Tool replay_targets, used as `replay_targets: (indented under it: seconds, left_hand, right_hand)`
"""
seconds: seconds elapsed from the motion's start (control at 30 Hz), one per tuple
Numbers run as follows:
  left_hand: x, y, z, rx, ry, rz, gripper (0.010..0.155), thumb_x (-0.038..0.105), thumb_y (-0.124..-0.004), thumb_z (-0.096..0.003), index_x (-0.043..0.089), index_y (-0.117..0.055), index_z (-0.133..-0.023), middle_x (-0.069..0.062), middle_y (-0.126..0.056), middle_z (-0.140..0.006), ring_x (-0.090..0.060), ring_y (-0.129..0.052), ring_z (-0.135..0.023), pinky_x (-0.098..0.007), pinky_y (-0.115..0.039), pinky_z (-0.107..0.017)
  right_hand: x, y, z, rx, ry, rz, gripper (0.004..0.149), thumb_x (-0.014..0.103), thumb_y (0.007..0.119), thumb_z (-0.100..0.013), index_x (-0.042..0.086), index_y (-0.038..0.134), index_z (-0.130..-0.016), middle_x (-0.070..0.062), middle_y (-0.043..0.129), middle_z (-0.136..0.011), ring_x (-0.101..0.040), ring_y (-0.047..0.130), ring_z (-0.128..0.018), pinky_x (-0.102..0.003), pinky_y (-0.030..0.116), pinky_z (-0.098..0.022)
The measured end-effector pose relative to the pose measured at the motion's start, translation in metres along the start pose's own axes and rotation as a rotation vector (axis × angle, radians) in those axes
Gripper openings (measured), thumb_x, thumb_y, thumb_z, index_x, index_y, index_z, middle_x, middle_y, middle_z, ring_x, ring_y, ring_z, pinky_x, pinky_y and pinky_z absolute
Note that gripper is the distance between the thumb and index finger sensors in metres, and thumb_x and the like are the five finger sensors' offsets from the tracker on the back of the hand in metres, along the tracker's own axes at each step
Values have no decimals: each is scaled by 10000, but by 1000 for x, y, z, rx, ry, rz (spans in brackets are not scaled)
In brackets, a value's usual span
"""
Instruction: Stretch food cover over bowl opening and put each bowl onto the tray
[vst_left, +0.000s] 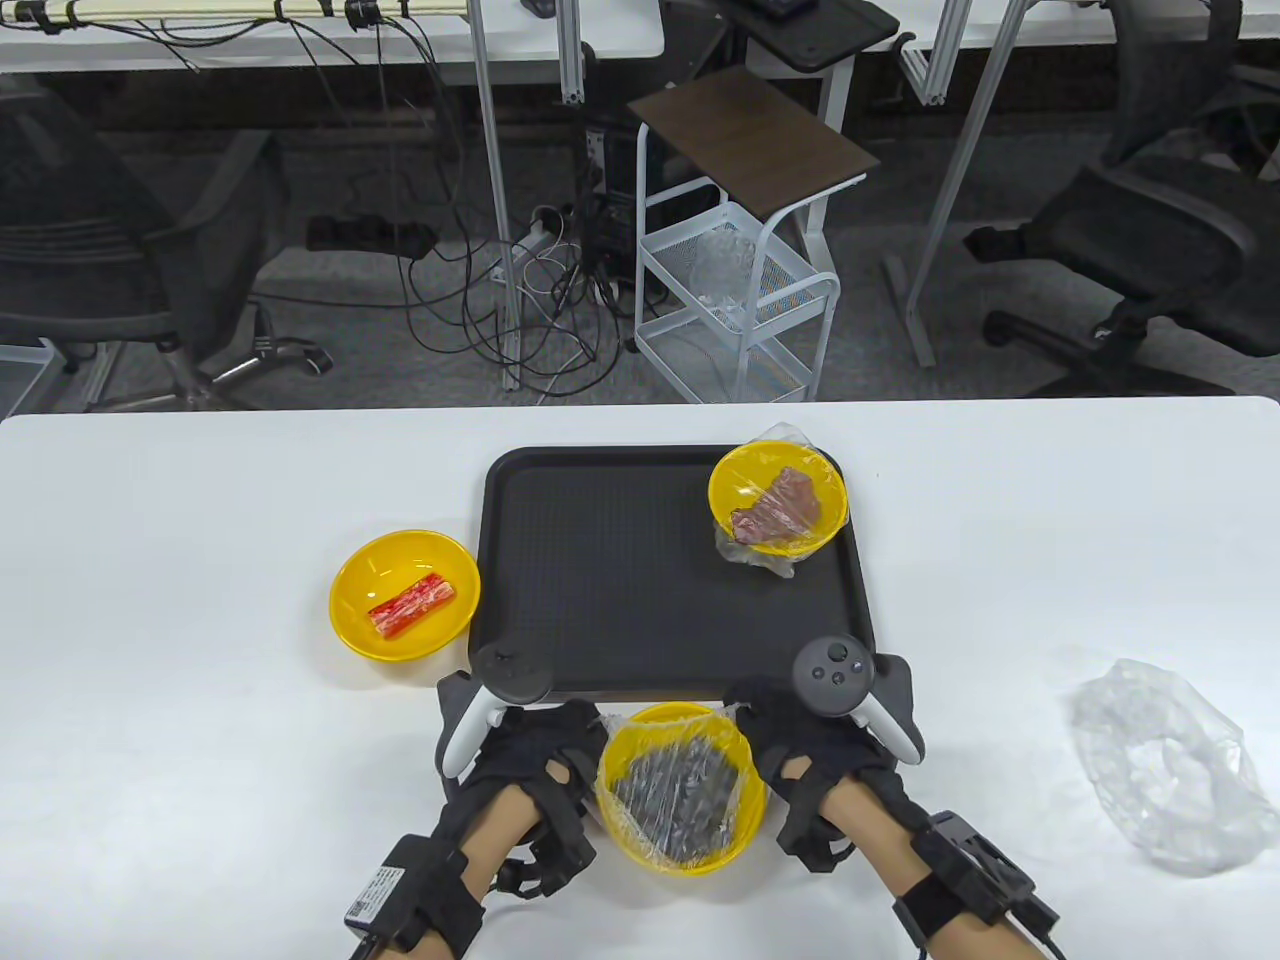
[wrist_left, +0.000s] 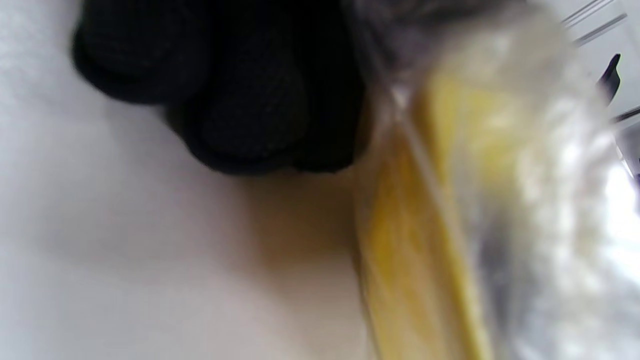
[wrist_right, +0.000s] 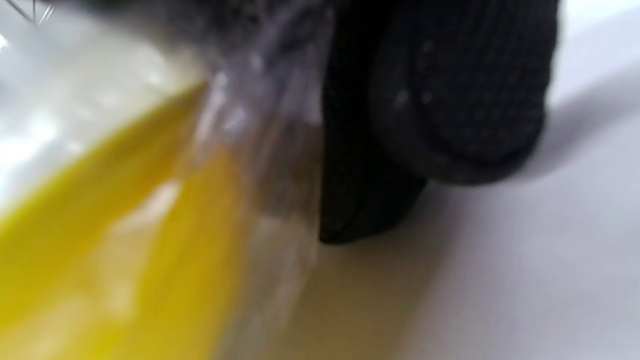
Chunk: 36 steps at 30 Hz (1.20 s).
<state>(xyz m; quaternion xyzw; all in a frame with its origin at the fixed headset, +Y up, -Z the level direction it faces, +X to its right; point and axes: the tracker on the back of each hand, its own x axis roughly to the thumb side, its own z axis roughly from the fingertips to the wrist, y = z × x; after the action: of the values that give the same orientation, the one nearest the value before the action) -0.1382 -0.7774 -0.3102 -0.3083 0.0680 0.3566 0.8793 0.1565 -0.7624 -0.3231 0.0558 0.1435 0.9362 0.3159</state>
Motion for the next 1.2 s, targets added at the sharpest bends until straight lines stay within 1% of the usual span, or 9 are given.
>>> replay_targets:
  seconds: [0.1,0.5,0.73,0.77,0.9,0.97,1.03,1.1,1.2]
  left_hand:
    - [0,-2,1,69,8,-4,489,512,-738,-501,211,-853,-869,61,-1086,-530,-258,-1094,-335,-412,-934,-303]
    - [2,-8,7,243,58,-78,484,617,-770,-470,242,-946,-721,94,-1096,-348,-220,-1080,-189,-386,-936,-201]
    - [0,-8,11,251,84,-118,467,610,-786,-471,240,-930,-715,105,-1077,-314,-194,-1064,-150,-374,-933,-172]
    - [0,-7,12,247,83,-133,466,609,-790,-470,243,-926,-725,105,-1075,-321,-193,-1063,-157,-374,-932,-177]
    - [-2,-4,18,218,84,-191,487,596,-818,-472,257,-885,-815,98,-1066,-374,-202,-1058,-212,-383,-927,-222]
    - [-4,-3,19,187,73,-191,511,591,-837,-469,275,-852,-870,90,-1058,-433,-212,-1056,-264,-389,-922,-261]
    - [-6,-2,20,169,44,-180,526,559,-862,-464,297,-818,-918,72,-1033,-545,-237,-1043,-372,-412,-906,-342]
    - [-9,0,22,171,32,-160,556,540,-884,-456,316,-799,-957,65,-1008,-616,-248,-1032,-420,-419,-898,-374]
    - [-10,4,27,140,1,-153,636,525,-892,-452,354,-725,-1041,33,-908,-819,-268,-997,-559,-436,-871,-477]
  right_hand:
    - [-2,2,2,-32,25,-6,481,342,806,-466,44,877,-836,-34,1077,-499,-254,1127,-286,-321,943,-129]
    - [-6,6,6,-152,93,10,470,426,829,-457,33,971,-673,32,1114,-317,-190,1141,-113,-285,939,-13]
    - [-10,5,12,-147,145,25,471,419,827,-461,22,964,-676,51,1113,-303,-157,1145,-83,-268,944,9]
    - [-11,4,13,-142,150,32,481,425,849,-435,31,958,-687,53,1109,-313,-155,1142,-91,-266,944,1]
    - [-13,-1,20,-127,168,81,490,438,863,-435,58,936,-735,45,1100,-365,-164,1140,-137,-268,946,-37]
    - [-14,-5,23,-118,182,107,492,446,850,-464,64,917,-767,30,1094,-405,-184,1138,-174,-278,946,-63]
    - [-16,-9,26,-118,194,119,514,451,863,-451,65,904,-788,22,1090,-432,-195,1138,-201,-283,948,-80]
    - [-19,-13,28,-119,204,118,517,450,855,-462,64,895,-804,17,1087,-453,-203,1141,-216,-287,951,-89]
    - [-24,-20,35,-146,209,97,543,459,844,-465,65,875,-837,-16,1082,-505,-237,1142,-264,-305,952,-117]
